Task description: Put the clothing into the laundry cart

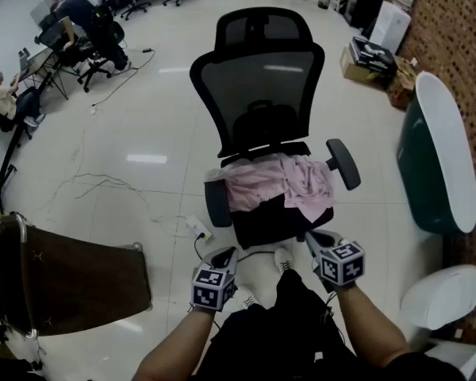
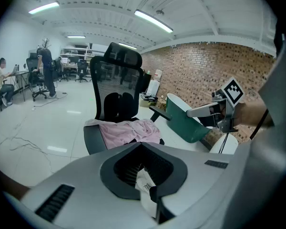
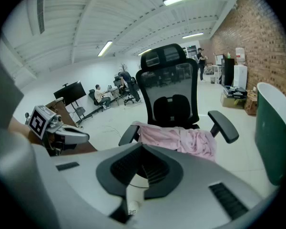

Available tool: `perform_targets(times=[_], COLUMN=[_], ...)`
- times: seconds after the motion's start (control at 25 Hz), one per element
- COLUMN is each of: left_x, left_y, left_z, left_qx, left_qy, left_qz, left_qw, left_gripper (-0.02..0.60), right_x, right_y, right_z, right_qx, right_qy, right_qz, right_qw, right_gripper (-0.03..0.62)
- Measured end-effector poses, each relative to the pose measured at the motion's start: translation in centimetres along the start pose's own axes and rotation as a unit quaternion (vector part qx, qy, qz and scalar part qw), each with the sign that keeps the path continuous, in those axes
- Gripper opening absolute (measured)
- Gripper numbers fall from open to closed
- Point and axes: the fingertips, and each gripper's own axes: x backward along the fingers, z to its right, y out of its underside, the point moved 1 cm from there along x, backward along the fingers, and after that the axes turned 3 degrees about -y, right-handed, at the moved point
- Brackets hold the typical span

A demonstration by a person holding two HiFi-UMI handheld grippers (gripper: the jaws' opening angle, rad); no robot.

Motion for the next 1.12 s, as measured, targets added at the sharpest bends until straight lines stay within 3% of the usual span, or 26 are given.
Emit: perform_targets(times=[0.48, 0.68, 1.12], left_x=[-9.7, -14.9, -23.2], left_y=[-4.4, -5.4, -7.9], left_z=[-0.3, 0.3, 2.2], left_qx=[0.011, -0.007, 0.024], left_qy=[-0.029, -0.035, -0.027], left_qz=[-0.015, -0.029, -0.049], left_qw=[0.9994, 0.9989, 0.9982], left_gripper=[-0.002, -0.002, -0.002], right_x=[-5.2, -8.1, -14.0], right_y=[-4.2, -4.2, -4.6], right_z=[10.7, 14.9, 22.4], right_qx=[-0.001, -0.007, -0.029], right_qy=[-0.008, -0.018, -0.008], right_qz=[-0.026, -0.049, -0.066], right_qw=[1.000, 0.999, 0.997], right_gripper=[0.018, 0.018, 0.018])
